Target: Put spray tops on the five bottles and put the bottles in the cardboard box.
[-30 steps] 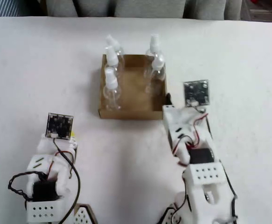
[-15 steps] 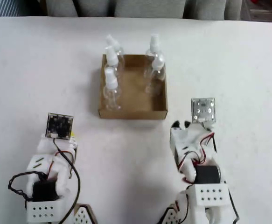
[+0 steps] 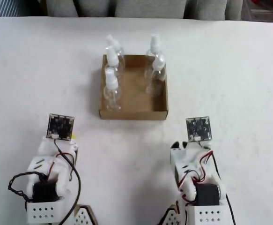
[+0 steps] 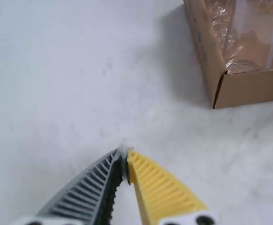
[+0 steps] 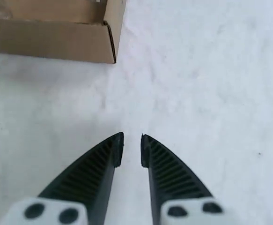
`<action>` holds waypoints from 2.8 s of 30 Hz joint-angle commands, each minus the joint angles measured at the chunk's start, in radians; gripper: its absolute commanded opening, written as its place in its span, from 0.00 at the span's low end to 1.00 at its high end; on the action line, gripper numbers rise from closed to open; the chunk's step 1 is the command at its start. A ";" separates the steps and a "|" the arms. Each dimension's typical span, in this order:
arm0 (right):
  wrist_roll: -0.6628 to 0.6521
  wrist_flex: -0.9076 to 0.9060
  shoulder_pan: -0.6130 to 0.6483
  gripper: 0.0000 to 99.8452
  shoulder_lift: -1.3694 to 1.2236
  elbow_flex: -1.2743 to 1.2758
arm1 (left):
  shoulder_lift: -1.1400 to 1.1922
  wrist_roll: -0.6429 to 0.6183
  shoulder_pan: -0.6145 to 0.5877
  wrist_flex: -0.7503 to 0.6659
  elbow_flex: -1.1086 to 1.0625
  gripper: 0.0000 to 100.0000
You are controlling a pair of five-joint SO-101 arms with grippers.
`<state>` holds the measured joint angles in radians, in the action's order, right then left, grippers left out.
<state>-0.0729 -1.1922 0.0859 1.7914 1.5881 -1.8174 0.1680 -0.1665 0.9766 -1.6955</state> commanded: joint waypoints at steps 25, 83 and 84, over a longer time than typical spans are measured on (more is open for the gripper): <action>-0.009 -0.076 -0.071 0.03 0.007 0.103 | -0.008 0.012 0.007 0.117 0.003 0.02; -0.009 -0.076 -0.071 0.03 0.007 0.103 | -0.010 0.006 0.076 0.310 0.003 0.03; -0.009 -0.076 -0.071 0.03 0.007 0.103 | -0.010 0.006 0.076 0.310 0.003 0.03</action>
<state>-0.0744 -1.2612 0.0230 1.7898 1.6817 -1.8174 0.1680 -0.1020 1.2789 -1.6955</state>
